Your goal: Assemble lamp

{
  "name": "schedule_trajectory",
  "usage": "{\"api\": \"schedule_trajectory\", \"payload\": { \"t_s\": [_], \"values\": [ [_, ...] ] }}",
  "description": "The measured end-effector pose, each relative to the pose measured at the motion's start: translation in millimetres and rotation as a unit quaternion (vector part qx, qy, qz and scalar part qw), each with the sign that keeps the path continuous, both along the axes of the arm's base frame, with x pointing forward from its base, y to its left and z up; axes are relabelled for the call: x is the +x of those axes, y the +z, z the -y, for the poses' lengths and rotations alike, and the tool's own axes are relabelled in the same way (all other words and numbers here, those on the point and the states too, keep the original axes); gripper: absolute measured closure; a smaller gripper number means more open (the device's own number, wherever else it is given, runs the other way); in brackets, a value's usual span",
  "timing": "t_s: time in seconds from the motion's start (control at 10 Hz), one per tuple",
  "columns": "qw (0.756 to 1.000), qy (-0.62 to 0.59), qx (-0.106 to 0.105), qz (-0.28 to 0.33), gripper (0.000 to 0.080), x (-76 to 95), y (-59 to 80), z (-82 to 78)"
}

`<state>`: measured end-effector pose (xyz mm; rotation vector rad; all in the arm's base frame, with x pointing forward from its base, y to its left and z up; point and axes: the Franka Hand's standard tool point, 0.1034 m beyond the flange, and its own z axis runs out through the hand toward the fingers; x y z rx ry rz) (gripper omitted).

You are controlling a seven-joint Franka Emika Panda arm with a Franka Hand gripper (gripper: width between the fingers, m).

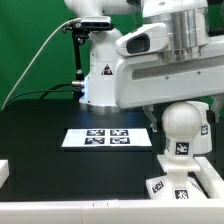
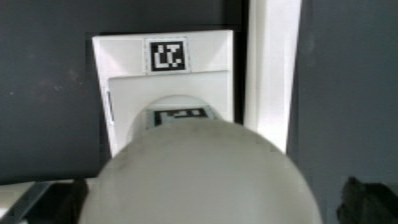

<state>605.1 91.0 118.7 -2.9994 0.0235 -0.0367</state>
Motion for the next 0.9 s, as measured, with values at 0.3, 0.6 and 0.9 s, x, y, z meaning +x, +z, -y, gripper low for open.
{"api": "schedule_trajectory", "payload": {
  "t_s": [0.3, 0.6, 0.9],
  "values": [
    [0.998, -0.057, 0.003, -0.008, 0.0126, 0.0, 0.0, -0.8],
    [0.973, -0.229, 0.009, -0.027, 0.0225, -0.3, -0.3, -8.7],
    [0.88, -0.471, 0.044, -0.04, 0.0225, 3.7, 0.8, -22.0]
  ]
}}
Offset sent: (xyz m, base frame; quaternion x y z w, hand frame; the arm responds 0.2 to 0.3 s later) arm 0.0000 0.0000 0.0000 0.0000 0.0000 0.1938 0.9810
